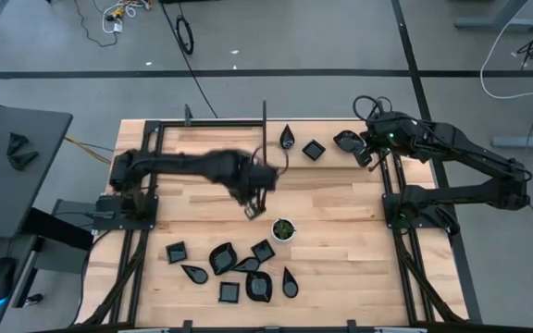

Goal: Pick & Place Mini shaped plates
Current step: Stack the square plate on top of the square plate on the shelf

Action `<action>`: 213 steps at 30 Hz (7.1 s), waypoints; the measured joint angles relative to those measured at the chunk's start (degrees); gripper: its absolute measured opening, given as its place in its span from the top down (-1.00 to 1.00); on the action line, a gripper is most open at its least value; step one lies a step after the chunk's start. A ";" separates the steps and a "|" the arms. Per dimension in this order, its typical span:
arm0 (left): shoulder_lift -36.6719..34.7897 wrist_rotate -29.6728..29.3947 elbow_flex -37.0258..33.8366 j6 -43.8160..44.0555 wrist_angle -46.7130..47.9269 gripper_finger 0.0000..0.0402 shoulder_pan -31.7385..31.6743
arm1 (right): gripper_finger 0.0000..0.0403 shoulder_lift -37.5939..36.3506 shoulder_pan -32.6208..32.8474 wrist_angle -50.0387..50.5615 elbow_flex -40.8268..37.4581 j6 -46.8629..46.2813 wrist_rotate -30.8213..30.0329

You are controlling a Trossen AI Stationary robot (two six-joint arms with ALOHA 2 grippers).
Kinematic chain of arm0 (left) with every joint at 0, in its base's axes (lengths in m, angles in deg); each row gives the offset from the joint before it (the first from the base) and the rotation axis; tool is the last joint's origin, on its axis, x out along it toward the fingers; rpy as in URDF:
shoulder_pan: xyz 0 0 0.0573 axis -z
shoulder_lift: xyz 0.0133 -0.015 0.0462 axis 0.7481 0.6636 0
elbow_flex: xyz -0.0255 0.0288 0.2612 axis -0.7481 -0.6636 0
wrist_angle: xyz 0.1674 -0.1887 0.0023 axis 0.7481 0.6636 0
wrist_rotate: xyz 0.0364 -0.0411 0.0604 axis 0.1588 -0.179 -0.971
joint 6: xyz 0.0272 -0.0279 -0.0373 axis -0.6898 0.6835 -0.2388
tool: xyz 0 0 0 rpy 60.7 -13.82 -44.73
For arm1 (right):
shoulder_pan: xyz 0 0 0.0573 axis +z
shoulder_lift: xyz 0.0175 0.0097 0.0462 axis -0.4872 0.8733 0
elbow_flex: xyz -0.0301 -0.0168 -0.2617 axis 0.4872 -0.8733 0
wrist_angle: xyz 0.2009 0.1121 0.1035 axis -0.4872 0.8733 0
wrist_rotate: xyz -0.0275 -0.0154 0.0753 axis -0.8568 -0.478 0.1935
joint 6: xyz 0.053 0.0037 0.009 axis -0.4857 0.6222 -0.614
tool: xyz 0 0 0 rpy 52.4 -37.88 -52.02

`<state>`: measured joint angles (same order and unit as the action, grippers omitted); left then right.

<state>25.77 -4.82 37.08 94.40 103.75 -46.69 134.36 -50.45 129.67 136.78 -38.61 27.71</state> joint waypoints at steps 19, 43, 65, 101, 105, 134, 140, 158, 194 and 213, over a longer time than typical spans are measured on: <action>-5.17 4.57 -32.43 32.84 -35.70 0.29 15.94 | 0.97 -1.20 4.25 -9.22 -10.80 -8.95 18.16; 1.50 -17.32 -37.52 59.52 -52.75 0.29 24.97 | 0.97 -1.11 29.53 -34.49 -12.35 -18.35 20.74; 2.54 -16.15 -37.52 24.44 -53.41 0.29 22.27 | 0.97 -1.11 29.99 -35.88 -12.33 -15.62 20.18; 3.60 -2.37 -37.44 15.54 -58.65 0.95 18.73 | 0.97 -0.39 29.92 -41.99 -12.26 -20.28 10.47; 1.57 -0.41 -37.50 15.87 -55.64 0.93 18.76 | 0.97 -0.37 29.92 -41.92 -12.26 -18.72 10.47; -18.93 -11.15 -37.39 17.15 -63.32 0.97 5.93 | 0.35 17.39 27.74 -38.36 -3.65 -16.38 14.27; -18.90 -12.39 -37.39 17.51 -63.27 0.95 4.11 | 0.27 22.60 27.76 -41.16 -3.15 -14.91 12.80; -18.85 -12.39 -37.37 15.55 -63.00 0.92 4.22 | 0.52 24.65 27.76 -43.83 -3.10 -1.65 6.21; -18.81 -12.14 -37.32 12.94 -62.63 0.90 4.32 | 0.92 27.60 27.69 -44.96 -3.15 -2.10 5.55; -18.81 -14.27 -37.32 11.44 -62.96 0.11 4.20 | 0.98 19.28 7.07 -19.09 -3.64 1.23 6.67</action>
<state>6.96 -19.09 -0.24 105.84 40.79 -42.49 153.64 -43.38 110.58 133.14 -37.38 34.38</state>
